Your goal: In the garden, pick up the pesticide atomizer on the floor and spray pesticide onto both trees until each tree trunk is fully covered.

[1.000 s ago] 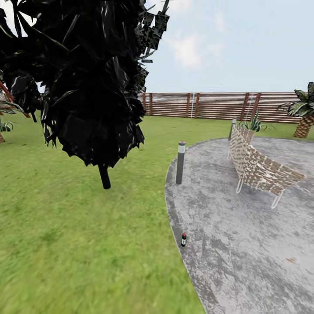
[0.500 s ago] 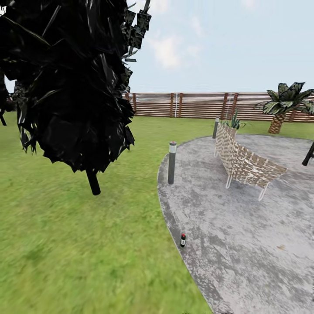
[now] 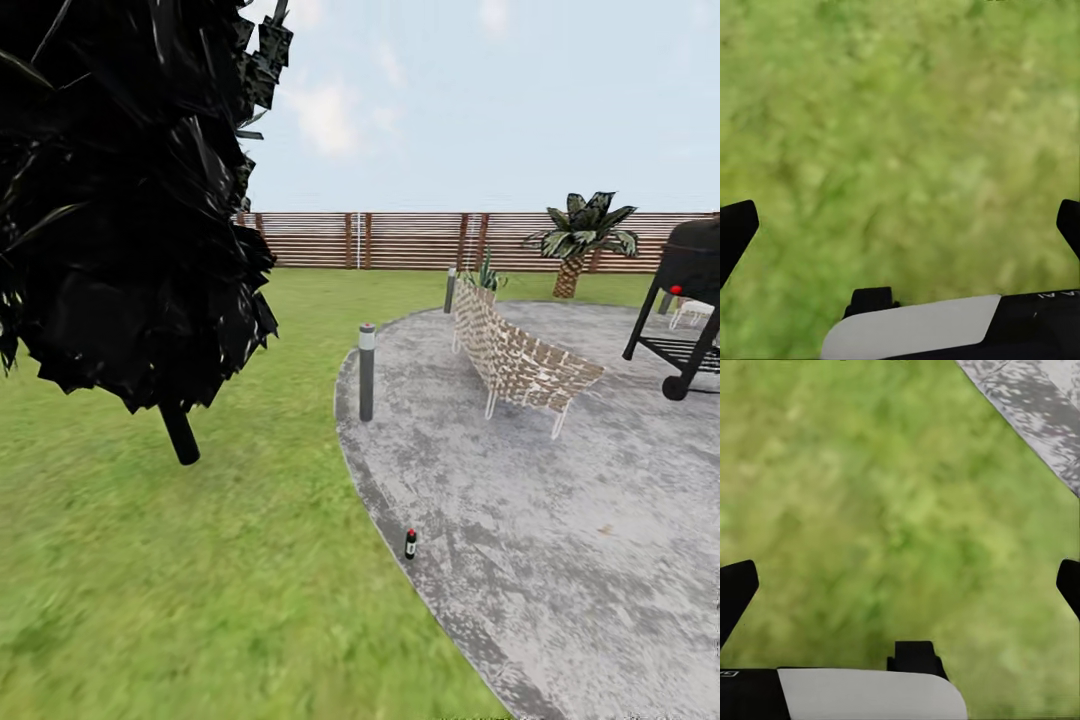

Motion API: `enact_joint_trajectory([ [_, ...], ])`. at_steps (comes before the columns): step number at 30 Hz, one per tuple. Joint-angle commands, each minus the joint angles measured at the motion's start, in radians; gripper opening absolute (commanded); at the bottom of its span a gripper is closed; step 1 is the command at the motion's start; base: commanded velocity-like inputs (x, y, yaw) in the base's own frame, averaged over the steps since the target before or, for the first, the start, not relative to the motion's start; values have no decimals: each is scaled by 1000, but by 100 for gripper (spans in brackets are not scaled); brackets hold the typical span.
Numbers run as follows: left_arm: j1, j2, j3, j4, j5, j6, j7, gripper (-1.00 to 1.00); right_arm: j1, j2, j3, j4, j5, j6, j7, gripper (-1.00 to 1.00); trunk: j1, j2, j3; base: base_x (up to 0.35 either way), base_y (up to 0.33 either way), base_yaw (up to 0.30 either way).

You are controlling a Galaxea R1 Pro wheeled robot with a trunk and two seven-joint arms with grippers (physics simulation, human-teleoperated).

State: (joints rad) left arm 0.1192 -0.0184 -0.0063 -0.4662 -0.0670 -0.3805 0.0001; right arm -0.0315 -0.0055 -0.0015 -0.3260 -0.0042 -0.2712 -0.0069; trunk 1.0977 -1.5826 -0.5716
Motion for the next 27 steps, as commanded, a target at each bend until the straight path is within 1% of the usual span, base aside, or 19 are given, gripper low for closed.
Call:
enact_joint_trajectory([
  [1, 0, 0, 2, -1, -7, -1, 0, 100, -1, 0, 0, 1, 0, -3, -1, 100, 0, 0, -1, 145, 348, -300],
  [8, 0, 1, 1, 1, -9, -1, -2, 100, -1, 0, 0, 1, 0, -3, -1, 100, 0, 0, -1, 241, 314, -295],
  [11, 0, 1, 1, 2, -9, -1, -2, 100, -1, 0, 0, 1, 0, -3, -1, 100, 0, 0, -2, 268, 300, -163],
  [19, 0, 1, 2, 3, -10, -1, -2, 100, -1, 0, 0, 1, 0, -3, -1, 100, 0, 0, -4, 265, 296, -36],
  [23, 0, 1, 1, 3, -10, -1, -2, 100, -1, 0, 0, 1, 0, -3, -1, 100, 0, 0, -4, 71, 90, -2],
  [27, 0, 1, 2, 4, -10, -1, -2, 100, -1, 0, 0, 1, 0, -3, -1, 100, 0, 0, -4, 208, 196, -7],
])
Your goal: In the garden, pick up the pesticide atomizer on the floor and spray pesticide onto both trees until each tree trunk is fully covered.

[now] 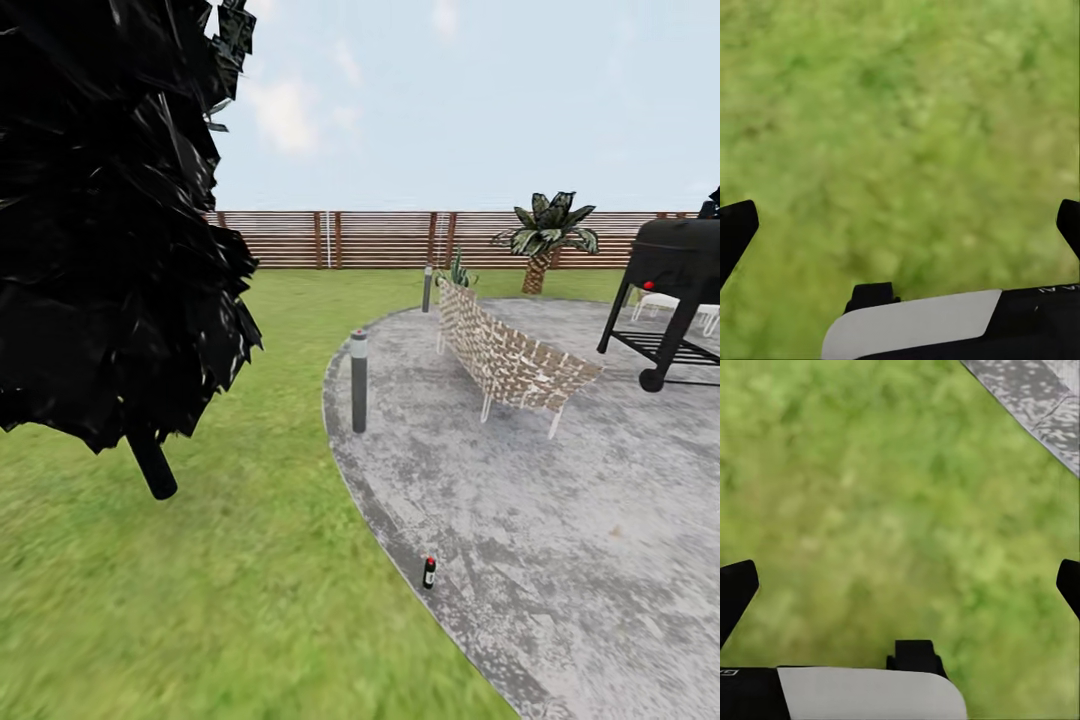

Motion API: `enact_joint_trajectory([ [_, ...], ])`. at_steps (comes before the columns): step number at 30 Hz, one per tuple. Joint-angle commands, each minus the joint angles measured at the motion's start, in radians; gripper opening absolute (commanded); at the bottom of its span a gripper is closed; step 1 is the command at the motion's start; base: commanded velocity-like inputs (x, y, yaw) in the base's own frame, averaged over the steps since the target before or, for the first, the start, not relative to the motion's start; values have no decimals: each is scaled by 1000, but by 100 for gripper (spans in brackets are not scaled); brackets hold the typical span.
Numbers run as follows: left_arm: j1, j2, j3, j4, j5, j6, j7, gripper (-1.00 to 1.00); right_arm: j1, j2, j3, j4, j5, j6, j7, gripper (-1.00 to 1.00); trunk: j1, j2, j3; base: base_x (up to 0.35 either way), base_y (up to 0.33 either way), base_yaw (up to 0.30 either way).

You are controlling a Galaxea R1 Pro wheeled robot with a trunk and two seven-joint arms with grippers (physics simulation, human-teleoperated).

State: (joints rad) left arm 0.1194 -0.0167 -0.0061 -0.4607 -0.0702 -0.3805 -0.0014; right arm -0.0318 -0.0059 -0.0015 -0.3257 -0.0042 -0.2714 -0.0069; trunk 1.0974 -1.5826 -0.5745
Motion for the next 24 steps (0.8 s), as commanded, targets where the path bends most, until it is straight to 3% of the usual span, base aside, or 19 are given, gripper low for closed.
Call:
enact_joint_trajectory([
  [1, 0, 0, 1, -1, -7, -1, 0, 100, 0, 0, 0, 0, 0, -3, -1, 100, 0, 0, -1, 249, 245, -140],
  [15, 0, 0, 1, -1, -8, -1, 0, 100, 0, 0, 0, 1, 0, -3, -1, 100, 0, 0, -1, 244, 262, -263],
  [24, 0, 0, 1, -1, -7, 0, 0, 100, 0, 0, 0, 2, 0, -3, -1, 100, 0, 0, -1, 143, 315, -299],
])
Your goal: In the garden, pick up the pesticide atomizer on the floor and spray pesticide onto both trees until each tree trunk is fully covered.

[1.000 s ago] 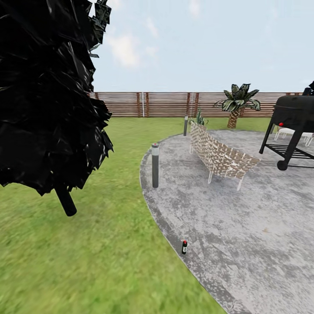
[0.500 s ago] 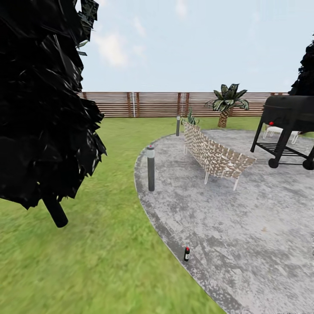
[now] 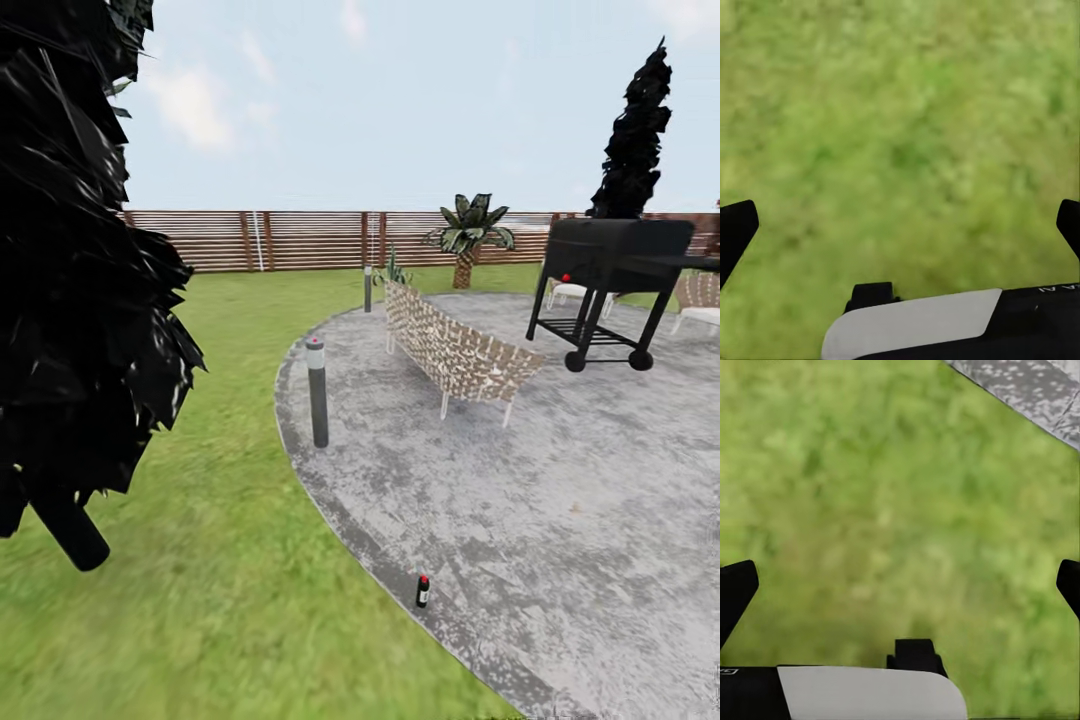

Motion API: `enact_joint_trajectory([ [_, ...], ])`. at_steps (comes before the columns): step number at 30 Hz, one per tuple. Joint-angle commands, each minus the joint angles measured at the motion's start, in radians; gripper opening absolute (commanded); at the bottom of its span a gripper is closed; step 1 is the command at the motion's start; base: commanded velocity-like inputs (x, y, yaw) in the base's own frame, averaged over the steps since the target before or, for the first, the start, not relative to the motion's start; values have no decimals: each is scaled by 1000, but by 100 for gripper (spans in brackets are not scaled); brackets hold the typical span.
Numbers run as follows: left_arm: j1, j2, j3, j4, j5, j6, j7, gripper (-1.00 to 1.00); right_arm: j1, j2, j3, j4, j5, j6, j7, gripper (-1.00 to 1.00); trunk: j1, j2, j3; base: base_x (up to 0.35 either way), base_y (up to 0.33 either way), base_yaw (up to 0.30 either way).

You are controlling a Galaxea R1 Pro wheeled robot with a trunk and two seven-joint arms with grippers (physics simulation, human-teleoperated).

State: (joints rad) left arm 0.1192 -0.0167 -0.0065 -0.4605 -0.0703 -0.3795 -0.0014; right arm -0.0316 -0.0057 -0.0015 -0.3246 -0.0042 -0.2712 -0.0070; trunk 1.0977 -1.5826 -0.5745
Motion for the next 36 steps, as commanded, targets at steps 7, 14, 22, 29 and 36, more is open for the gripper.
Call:
enact_joint_trajectory([
  [7, 0, 0, 1, -1, -8, -1, 0, 100, -1, 0, 0, 1, 0, -3, -1, 100, 0, 0, -1, 27, 336, -300],
  [14, 0, 0, 1, -1, -8, -1, 0, 100, 0, 0, 0, 1, 0, -2, -1, 100, 0, 0, -1, 1, 166, -300],
  [22, 0, 0, 2, -1, -8, -1, 0, 100, -1, 0, 0, 1, 0, -2, -1, 100, 0, 0, -1, 0, 11, -300],
  [29, 0, 0, 2, -1, -8, -1, 0, 100, -1, 1, 0, 1, 0, -2, -1, 100, 0, 0, -1, 71, 164, -300],
  [36, 0, 0, 2, -1, -8, -1, 0, 100, -1, 1, 0, 1, 0, -2, -1, 100, 0, 0, -1, 120, 209, -300],
])
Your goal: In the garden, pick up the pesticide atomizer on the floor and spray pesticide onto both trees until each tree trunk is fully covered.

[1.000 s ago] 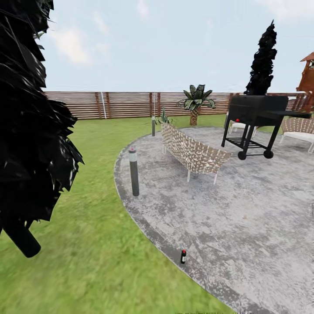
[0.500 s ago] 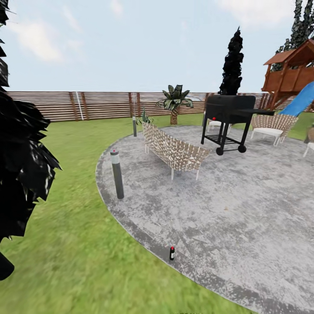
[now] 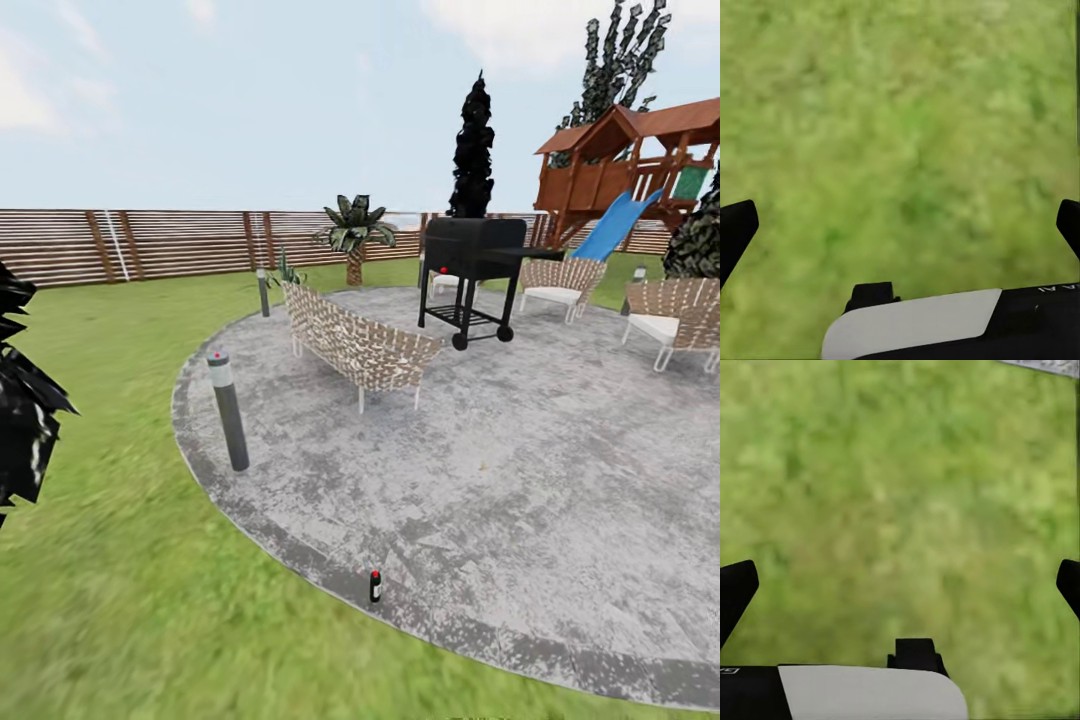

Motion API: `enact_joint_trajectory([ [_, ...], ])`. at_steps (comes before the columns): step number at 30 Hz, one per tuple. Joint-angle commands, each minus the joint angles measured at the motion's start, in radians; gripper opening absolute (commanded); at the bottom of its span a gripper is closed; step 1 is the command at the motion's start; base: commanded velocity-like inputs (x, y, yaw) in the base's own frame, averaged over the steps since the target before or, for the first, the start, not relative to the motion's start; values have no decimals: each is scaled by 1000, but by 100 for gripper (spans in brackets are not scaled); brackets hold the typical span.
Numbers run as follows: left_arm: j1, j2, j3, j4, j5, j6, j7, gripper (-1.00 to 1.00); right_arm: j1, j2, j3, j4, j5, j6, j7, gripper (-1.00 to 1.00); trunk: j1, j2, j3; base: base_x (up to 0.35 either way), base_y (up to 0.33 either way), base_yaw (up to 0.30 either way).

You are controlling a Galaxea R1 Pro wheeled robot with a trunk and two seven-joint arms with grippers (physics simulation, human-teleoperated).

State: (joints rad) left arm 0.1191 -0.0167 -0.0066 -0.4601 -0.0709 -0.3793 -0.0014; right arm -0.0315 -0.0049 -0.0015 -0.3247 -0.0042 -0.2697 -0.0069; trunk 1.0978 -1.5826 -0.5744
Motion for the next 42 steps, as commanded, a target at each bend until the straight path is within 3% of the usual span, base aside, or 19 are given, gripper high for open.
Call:
enact_joint_trajectory([
  [1, 1, 0, 2, -2, -7, -1, 0, 100, -1, 0, 0, 1, 0, -3, -1, 100, 0, 0, -1, 30, 52, -300],
  [11, 1, 0, 2, -2, -7, -1, 0, 100, -1, 0, 0, 1, 0, -3, -1, 100, 0, 0, -1, 8, 14, -277],
  [22, 1, 0, 2, -2, -7, -2, 0, 100, -1, 0, 0, 1, 0, -3, -1, 100, 0, 0, -1, 34, 13, -45],
  [42, 1, 0, 2, 0, -7, -2, 0, 100, -1, 0, 0, 1, 0, -3, -1, 100, 0, 0, -1, 112, 306, -265],
])
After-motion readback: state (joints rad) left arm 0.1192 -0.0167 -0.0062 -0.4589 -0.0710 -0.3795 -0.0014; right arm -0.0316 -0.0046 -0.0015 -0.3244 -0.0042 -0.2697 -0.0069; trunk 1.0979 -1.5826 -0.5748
